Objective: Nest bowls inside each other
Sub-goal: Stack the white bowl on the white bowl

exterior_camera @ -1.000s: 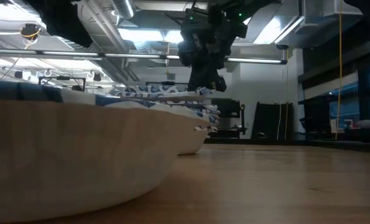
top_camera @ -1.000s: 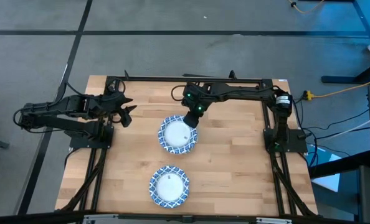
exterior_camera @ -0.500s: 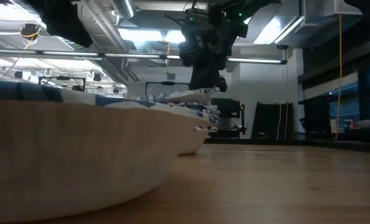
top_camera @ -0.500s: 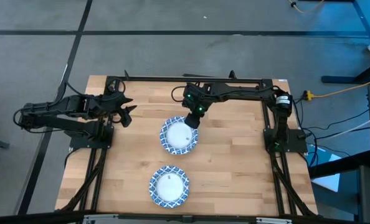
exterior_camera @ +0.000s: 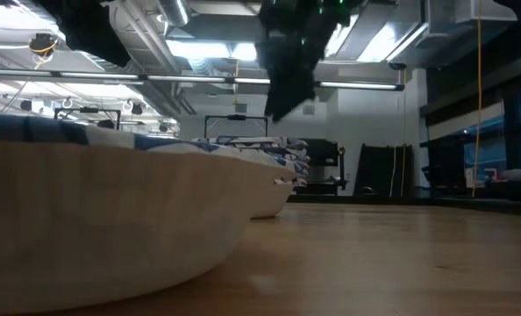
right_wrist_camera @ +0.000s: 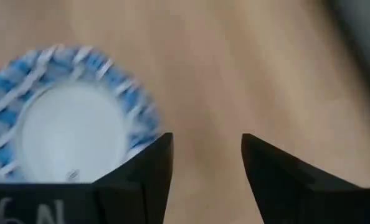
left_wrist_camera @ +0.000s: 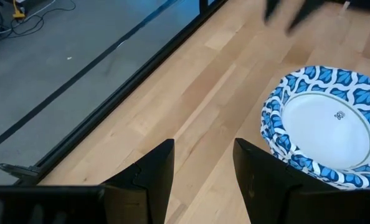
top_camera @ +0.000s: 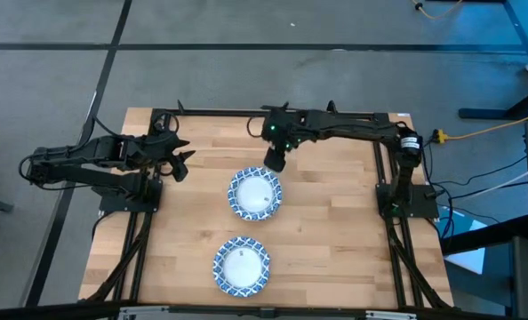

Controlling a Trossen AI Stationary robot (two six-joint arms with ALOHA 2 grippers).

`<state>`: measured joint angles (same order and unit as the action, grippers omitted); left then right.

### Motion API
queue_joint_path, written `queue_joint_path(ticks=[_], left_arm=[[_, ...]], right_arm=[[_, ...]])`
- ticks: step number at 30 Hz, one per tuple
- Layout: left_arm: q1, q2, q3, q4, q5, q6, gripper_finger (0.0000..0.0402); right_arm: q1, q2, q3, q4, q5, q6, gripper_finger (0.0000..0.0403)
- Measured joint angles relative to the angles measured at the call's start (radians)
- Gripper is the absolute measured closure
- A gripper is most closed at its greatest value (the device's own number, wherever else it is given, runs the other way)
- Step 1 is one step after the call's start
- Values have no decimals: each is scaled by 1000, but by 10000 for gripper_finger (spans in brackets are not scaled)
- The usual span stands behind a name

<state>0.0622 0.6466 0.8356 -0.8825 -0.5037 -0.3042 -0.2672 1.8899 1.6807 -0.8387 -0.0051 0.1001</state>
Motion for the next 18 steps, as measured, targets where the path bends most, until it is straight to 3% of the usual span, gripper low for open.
queue_joint_path(ticks=[2,5,13,18], left_arm=[[0,0,0,0,0,0,243],[0,0,0,1,5,0,243],[0,0,0,5,82,-4,243],[0,0,0,15,84,-5,243]], right_arm=[[0,-22,45,-4,94,-35,213],[10,-63,104,27,146,-100,213],[176,-148,119,62,106,-186,212],[292,-149,113,-20,82,-191,212]])
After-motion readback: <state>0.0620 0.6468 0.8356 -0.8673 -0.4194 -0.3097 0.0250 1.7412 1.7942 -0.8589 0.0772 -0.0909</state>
